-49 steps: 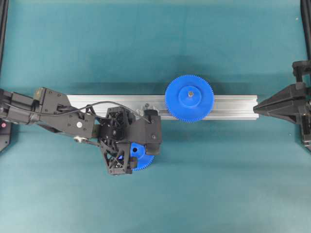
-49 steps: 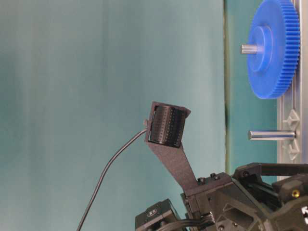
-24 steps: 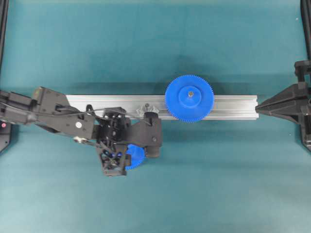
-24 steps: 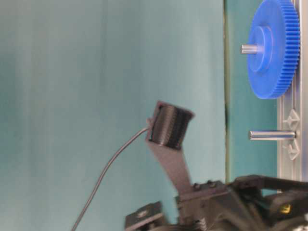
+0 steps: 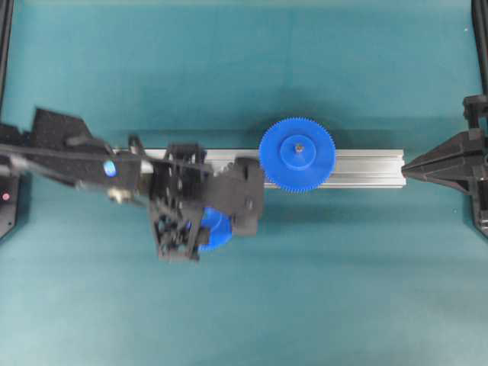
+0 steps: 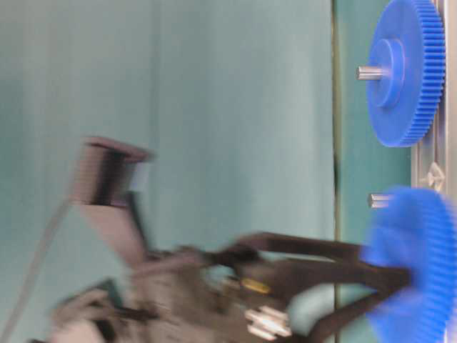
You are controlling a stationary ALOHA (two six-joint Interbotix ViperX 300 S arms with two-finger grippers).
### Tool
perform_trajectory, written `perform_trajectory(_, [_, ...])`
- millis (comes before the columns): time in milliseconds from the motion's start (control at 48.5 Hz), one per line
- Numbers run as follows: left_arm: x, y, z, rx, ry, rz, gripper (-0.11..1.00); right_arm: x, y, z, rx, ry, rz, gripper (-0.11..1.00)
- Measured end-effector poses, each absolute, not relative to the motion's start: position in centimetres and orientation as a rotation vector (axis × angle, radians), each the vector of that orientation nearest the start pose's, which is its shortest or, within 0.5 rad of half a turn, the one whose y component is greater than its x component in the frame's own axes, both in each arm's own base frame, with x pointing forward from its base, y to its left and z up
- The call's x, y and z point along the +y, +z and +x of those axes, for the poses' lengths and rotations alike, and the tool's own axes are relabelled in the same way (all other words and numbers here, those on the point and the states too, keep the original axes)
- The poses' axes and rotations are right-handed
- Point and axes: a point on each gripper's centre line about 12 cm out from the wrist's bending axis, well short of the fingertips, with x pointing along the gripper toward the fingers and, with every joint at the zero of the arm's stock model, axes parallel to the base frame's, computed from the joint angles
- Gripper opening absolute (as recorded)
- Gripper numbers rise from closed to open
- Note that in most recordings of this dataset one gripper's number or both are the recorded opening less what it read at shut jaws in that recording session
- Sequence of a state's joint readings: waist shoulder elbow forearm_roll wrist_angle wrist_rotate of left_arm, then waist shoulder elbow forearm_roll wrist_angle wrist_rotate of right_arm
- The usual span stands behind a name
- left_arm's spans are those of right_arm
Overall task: Find the location of the shaft and insert the small gear.
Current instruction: 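Lift the gear and carry it over the empty shaft on the rail, then align the gear bore with the shaft and lower it down, meshing with large gear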
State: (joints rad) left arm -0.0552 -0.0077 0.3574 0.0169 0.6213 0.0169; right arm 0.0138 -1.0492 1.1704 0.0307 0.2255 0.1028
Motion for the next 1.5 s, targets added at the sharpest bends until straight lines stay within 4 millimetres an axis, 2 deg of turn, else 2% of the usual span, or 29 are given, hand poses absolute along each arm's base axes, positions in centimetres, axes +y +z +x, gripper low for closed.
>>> perform_trajectory(124, [-0.3, 23.6, 40.4, 0.949, -0.035, 0.076, 0.64, 0.3, 25.2, 17.8, 0.344, -0.002, 0.13, 0.06])
perform_trajectory(330, [1.9, 23.9, 40.5, 0.927, -0.015, 0.113, 0.64, 0.4, 25.2, 17.8, 0.344, -0.001, 0.13, 0.06])
perform_trajectory(515, [2.3, 23.4, 41.3, 0.884, -0.011, 0.125, 0.64, 0.3, 25.2, 17.8, 0.343, -0.002, 0.13, 0.06])
perform_trajectory(845, [3.1, 20.8, 42.2, 0.922, 0.001, 0.118, 0.64, 0.3, 25.3, 17.6, 0.332, -0.002, 0.13, 0.06])
perform_trajectory(1010, [3.4, 20.6, 42.6, 0.909, 0.0, 0.131, 0.64, 0.3, 25.5, 17.4, 0.32, -0.001, 0.129, 0.06])
perform_trajectory(1505, [4.7, 19.5, 41.9, 0.969, 0.021, 0.118, 0.64, 0.2, 25.5, 17.3, 0.315, -0.005, 0.131, 0.06])
